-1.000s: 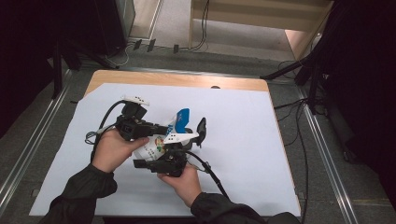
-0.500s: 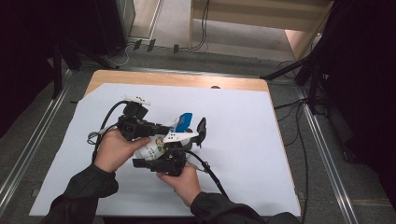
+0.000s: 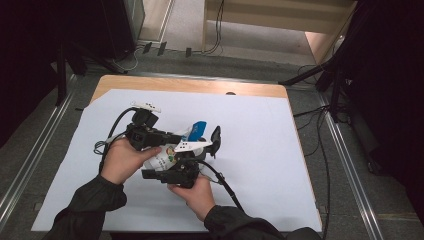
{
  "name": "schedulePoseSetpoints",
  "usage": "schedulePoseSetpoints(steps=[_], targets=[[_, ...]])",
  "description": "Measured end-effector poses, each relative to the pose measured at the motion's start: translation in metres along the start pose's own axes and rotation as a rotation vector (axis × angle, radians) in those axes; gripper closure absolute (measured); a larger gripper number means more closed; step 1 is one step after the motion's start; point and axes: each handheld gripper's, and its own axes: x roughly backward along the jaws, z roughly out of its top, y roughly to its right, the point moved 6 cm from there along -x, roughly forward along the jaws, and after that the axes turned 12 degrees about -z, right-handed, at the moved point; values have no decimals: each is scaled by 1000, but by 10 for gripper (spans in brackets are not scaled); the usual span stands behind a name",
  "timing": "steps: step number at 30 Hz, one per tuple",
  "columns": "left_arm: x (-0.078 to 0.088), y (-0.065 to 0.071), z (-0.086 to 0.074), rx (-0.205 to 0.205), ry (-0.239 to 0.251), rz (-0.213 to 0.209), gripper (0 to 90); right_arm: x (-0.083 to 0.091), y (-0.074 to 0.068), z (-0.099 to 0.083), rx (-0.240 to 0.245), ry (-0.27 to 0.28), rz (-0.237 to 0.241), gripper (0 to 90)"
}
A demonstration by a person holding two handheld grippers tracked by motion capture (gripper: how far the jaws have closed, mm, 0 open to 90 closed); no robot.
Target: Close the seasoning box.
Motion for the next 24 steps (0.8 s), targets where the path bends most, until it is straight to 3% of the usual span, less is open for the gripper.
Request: schedulePoseSetpoints(steps=[24], targets=[[-2, 2, 1, -4, -5, -1, 872, 0, -1, 0, -3, -1, 1, 653]])
